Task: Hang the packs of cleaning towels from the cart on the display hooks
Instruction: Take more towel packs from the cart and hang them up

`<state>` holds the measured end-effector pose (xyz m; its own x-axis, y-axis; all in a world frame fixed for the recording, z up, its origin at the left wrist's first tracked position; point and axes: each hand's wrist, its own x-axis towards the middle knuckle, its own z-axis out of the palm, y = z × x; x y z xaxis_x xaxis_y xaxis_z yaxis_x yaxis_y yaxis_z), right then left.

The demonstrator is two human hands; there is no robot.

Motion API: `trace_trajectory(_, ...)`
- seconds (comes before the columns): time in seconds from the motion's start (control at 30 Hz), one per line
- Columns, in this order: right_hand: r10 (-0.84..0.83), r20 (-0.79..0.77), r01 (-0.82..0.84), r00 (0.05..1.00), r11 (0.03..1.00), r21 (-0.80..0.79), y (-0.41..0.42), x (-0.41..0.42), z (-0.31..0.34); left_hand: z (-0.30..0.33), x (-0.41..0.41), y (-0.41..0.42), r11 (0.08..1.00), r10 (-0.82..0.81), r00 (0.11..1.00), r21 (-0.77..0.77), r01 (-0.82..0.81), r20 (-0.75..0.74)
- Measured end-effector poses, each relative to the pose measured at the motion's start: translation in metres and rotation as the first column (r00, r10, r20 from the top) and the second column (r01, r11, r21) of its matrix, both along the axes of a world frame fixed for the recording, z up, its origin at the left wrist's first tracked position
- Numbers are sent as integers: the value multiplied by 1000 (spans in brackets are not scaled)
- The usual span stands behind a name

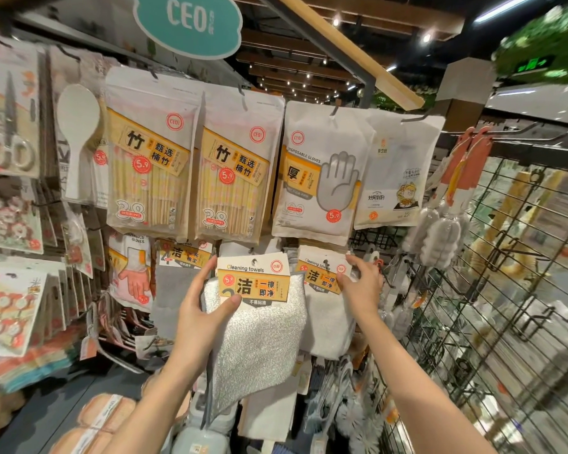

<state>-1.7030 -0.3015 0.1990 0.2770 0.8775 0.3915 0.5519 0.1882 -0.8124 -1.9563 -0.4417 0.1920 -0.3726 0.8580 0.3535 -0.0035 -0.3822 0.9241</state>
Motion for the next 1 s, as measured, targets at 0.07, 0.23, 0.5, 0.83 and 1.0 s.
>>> trace_trajectory(0.07, 35, 15, -35, 999, 999, 28, -11, 0, 3, 0, -1, -2, 1000, 6, 1000, 12, -6, -15)
trace_trajectory(0.23, 155, 11, -156, 988, 986, 55, -42, -11, 19, 2, -2, -4, 999, 14, 999, 31, -13, -35)
trace_trajectory(0.5, 439, -78, -437, 895, 899, 34, -92, -44, 44, 5, 4, -10, 996, 14, 997, 83, -8, -73)
trace_trajectory(0.83, 427, 49, -425, 903, 904, -46, -108, -69, 37, 5, 9, -16, 996, -15, 999, 86, 18, -33)
trace_trajectory(1.0, 363, 35, -365, 931, 930, 46, -111, -73, 38, 3, 9, -17, 997, -2, 1000, 83, 4, -17)
